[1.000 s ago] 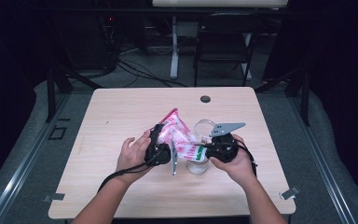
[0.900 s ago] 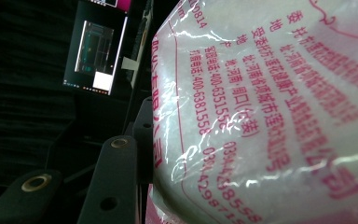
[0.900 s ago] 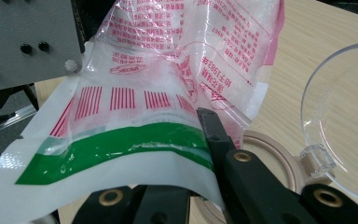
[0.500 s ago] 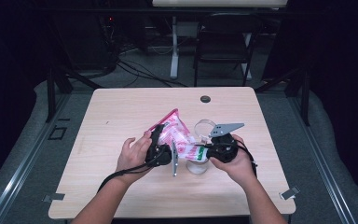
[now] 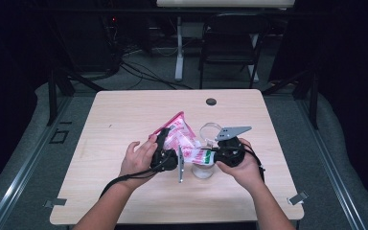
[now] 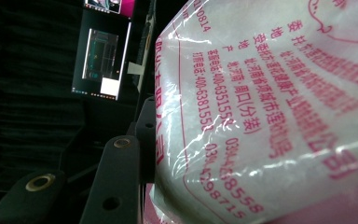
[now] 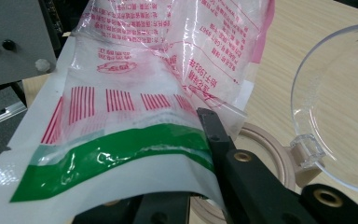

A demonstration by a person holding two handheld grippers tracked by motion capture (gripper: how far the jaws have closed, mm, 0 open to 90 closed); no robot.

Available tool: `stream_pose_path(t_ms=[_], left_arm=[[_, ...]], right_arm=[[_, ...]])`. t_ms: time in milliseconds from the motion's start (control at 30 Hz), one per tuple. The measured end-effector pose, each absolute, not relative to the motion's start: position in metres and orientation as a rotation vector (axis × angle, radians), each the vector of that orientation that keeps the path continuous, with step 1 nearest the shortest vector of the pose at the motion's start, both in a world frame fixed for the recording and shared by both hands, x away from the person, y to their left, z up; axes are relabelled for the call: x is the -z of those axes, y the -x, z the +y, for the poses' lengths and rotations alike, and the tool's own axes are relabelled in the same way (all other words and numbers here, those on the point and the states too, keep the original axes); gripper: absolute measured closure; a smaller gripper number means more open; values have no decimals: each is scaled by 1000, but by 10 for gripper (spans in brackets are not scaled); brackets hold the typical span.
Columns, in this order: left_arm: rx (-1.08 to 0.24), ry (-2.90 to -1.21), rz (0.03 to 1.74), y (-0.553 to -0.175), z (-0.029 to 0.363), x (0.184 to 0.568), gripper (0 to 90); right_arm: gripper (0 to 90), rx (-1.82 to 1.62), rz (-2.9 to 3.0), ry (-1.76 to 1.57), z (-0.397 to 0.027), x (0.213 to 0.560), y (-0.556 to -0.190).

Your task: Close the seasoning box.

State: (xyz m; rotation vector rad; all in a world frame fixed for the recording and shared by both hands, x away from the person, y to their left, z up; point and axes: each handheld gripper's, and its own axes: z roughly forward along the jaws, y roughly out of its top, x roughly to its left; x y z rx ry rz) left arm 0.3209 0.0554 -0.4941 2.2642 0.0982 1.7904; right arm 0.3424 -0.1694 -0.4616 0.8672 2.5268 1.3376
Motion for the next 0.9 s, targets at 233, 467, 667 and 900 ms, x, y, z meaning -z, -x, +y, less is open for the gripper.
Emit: stream_pose_path(t_ms=[233,467,667,900], left_arm=[[-1810,-2266,80,-319,54,494,622],[-1823,-2265,65,-318,53,493,624],[-1838,-2259,44,-318,52,493,625],[-1852,-2259,34,-317,51,492,626]], right_arm=[[900,-1324,2522,-877,-170,462,-342],[900,-1321,2522,-878,-170,463,-343],[900,-1323,2522,-884,-170,465,-344],[900,-1327,2523,-889,-171,465,-344]])
